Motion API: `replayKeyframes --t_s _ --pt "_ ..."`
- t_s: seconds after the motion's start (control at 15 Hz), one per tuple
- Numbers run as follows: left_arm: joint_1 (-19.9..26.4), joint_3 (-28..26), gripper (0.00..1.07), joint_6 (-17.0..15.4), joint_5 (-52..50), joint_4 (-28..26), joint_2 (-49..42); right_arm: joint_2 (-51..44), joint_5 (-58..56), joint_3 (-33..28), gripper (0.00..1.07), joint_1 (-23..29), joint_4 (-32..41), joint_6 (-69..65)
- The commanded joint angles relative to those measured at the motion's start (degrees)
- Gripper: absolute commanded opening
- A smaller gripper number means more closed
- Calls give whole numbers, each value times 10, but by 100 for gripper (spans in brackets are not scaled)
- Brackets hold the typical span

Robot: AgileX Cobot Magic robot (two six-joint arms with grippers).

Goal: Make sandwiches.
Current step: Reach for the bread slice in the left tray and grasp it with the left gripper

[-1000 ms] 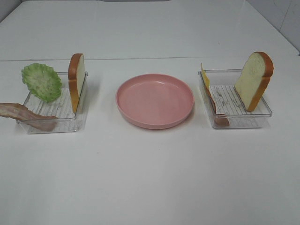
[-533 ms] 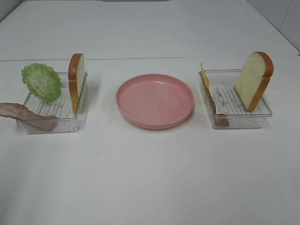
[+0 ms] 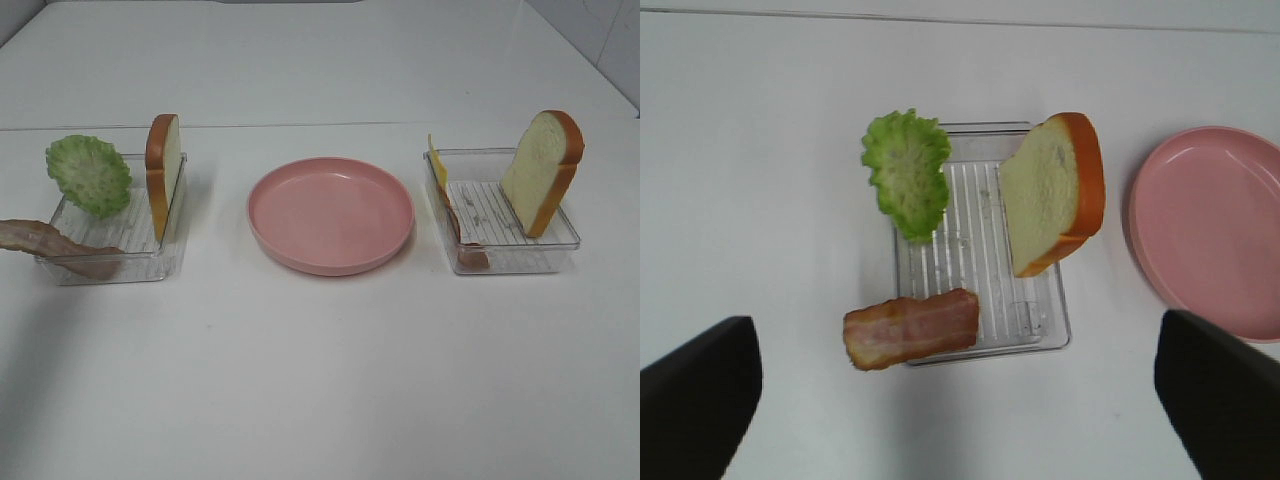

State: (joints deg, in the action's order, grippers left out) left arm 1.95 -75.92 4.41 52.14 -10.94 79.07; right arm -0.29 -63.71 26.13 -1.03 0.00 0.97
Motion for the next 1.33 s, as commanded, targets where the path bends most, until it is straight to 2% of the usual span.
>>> replayKeyframes --t_s 0.07,0.13,0.2,0.33,0.4,0.47,0.53,0.6,0.73,0.93,1.07,1.33 --pt "-42 -47 101 -22 7 9 66 -12 5 -2 96 -2 0 1" --pt "-67 -73 101 -56 15 23 104 -12 5 -2 96 -2 0 1" --pt "-101 -113 101 -107 30 44 162 -12 5 -2 96 -2 0 1" --pt "-142 -177 101 -169 60 77 231 -12 5 -2 96 -2 0 1" --pt "-150 -191 101 -182 69 87 246 -12 5 -2 96 -2 0 1" --pt "-168 -228 101 -200 87 112 282 -12 5 -2 96 -2 0 1" --pt "-180 -298 101 -215 117 123 350 -12 5 -2 96 -2 0 1" --pt "-180 -315 101 -215 122 118 368 -12 5 -2 96 -2 0 1" --pt "-180 -384 100 -215 147 109 445 -12 5 -2 96 -2 0 1" --pt "-180 -434 100 -210 164 109 507 -12 5 -2 96 -2 0 1" --pt "-180 -446 100 -210 160 105 546 -12 5 -2 96 -2 0 1" --pt "-180 -447 100 -210 154 107 559 -12 5 -2 96 -2 0 1"
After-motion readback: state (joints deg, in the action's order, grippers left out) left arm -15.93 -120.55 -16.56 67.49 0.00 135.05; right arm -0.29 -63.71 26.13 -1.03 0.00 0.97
